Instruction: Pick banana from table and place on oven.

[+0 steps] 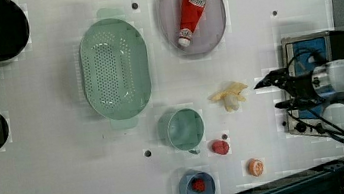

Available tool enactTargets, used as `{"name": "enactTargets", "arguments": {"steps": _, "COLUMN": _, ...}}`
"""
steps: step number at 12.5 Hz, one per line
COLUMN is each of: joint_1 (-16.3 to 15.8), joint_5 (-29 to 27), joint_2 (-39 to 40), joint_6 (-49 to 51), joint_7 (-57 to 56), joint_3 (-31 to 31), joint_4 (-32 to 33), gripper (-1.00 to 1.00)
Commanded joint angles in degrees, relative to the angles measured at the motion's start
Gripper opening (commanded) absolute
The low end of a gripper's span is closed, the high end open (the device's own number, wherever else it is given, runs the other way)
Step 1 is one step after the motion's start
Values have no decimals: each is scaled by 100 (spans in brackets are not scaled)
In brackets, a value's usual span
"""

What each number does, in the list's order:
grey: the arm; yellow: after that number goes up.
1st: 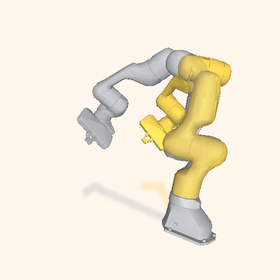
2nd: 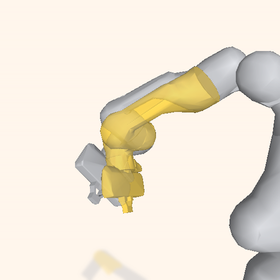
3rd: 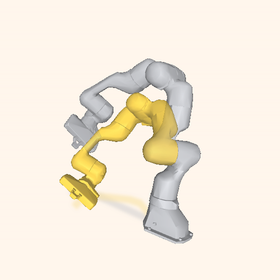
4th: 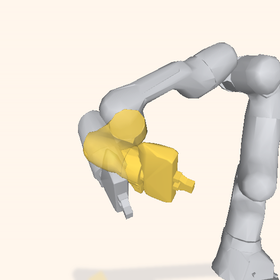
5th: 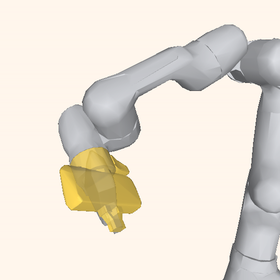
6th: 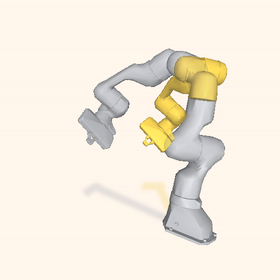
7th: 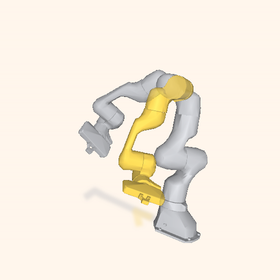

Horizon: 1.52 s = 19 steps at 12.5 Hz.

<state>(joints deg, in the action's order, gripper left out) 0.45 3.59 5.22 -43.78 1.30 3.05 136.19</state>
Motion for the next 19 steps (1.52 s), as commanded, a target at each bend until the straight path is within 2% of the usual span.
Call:
{"name": "enactTargets", "arguments": {"steps": 1, "joint_1": 20, "joint_5": -117, "joint_2": 92, "joint_6": -962, "joint_7": 154, "joint_3": -44, "joint_4": 211, "gripper": 100}}
{"name": "enactTargets", "arguments": {"steps": 9, "joint_1": 32, "joint_5": -117, "joint_2": 1338, "joint_6": -2473, "joint_7": 156, "joint_3": -32, "joint_4": 519, "gripper": 100}}
{"name": "enactTargets", "arguments": {"steps": 10, "joint_1": 32, "joint_5": -117, "joint_2": 1421, "joint_6": -2622, "joint_7": 156, "joint_3": -32, "joint_4": 522, "gripper": 92}}
{"name": "enactTargets", "arguments": {"steps": 14, "joint_1": 31, "joint_5": -117, "joint_2": 1496, "joint_6": -2828, "joint_7": 157, "joint_3": -36, "joint_4": 519, "gripper": -5}}
{"name": "enactTargets", "arguments": {"steps": 16, "joint_1": 29, "joint_5": -117, "joint_2": 1482, "joint_6": -2899, "joint_7": 157, "joint_3": -45, "joint_4": 513, "gripper": -47}}
{"name": "enactTargets", "arguments": {"steps": 19, "joint_1": 26, "joint_5": -117, "joint_2": 1205, "joint_6": -2860, "joint_7": 162, "joint_3": -68, "joint_4": 517, "gripper": -47}}
